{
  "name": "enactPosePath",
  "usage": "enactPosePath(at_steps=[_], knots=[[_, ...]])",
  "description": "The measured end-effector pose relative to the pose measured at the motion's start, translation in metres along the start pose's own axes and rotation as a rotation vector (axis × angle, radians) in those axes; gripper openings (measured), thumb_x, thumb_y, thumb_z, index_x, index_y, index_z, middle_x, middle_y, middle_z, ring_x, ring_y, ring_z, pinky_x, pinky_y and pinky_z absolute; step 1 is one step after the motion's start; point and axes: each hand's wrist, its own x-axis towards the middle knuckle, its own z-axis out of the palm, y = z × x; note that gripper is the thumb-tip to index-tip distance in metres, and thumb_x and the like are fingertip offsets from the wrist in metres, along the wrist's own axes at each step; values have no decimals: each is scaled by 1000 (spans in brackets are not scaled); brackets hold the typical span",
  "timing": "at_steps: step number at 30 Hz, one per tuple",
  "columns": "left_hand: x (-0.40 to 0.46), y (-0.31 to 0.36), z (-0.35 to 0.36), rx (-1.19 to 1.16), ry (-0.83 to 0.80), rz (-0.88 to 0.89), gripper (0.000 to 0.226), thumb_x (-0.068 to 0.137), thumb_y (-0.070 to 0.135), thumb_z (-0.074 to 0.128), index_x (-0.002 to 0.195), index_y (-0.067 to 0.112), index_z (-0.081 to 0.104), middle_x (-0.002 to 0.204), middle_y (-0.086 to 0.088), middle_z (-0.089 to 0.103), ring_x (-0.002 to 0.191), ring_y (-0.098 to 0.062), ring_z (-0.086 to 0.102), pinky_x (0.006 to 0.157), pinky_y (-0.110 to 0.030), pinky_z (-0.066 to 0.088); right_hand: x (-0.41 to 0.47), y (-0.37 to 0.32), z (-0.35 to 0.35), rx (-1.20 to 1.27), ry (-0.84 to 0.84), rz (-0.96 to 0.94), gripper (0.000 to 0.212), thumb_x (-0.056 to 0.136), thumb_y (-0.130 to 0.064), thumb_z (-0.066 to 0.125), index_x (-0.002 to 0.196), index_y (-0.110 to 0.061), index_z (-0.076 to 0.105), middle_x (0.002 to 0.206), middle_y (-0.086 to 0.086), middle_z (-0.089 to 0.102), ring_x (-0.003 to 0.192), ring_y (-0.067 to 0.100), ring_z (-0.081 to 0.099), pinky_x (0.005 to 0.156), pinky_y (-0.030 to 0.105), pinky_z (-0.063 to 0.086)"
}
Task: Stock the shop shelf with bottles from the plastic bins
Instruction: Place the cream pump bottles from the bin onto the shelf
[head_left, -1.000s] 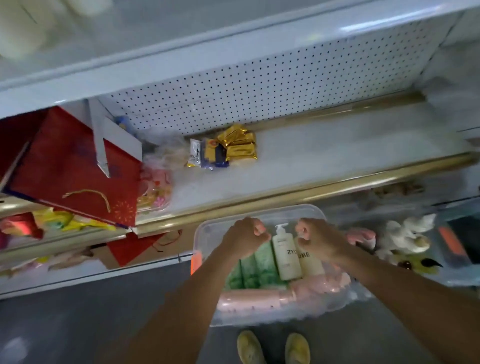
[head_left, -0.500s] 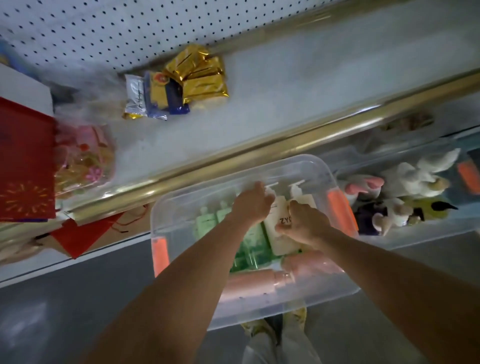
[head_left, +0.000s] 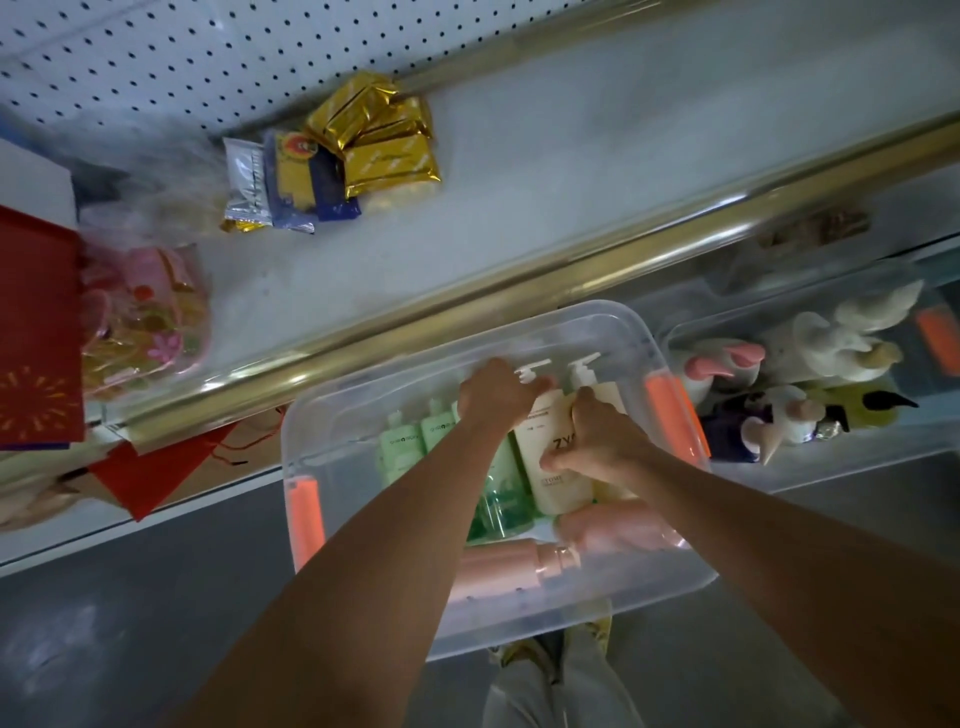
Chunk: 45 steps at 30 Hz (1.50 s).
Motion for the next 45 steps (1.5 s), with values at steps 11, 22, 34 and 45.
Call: enactPosePath(at_steps=[11, 22, 34, 45], knots=[[-18, -2, -5, -253, 28, -42, 53, 81, 44, 72, 124, 17, 57, 125, -4, 63, 117, -25, 57, 98, -38, 47, -2, 9, -5, 223, -13, -6, 79, 66, -16, 85, 131, -11, 39, 112, 0, 57, 104, 19, 57, 82, 31, 47], [-42, -2, -10, -443, 28, 129, 41, 86, 38, 67, 120, 15, 63, 113, 0, 68, 103, -15, 62, 83, -25, 46, -15, 11, -13, 178, -65, -35, 73, 62, -16, 87, 118, -19, 39, 110, -2, 60, 102, 18, 59, 82, 31, 49], [-104, 3, -104, -801, 19, 151, 15, 88, 19, 69, 98, 10, 67, 91, -7, 71, 76, -15, 69, 77, -36, 56, -86, -36, -49, 212, -199, -101, 71, 60, -21, 89, 118, -29, 48, 110, -12, 64, 102, 12, 61, 92, 32, 46], [-197, 22, -204, -850, 170, 352, 23, 90, 14, 65, 112, 10, 59, 83, -4, 62, 56, 3, 64, 59, -17, 53, -168, -110, -86, 146, 63, -327, 61, 57, -32, 89, 108, -25, 55, 98, -14, 63, 87, 4, 59, 64, 10, 43]])
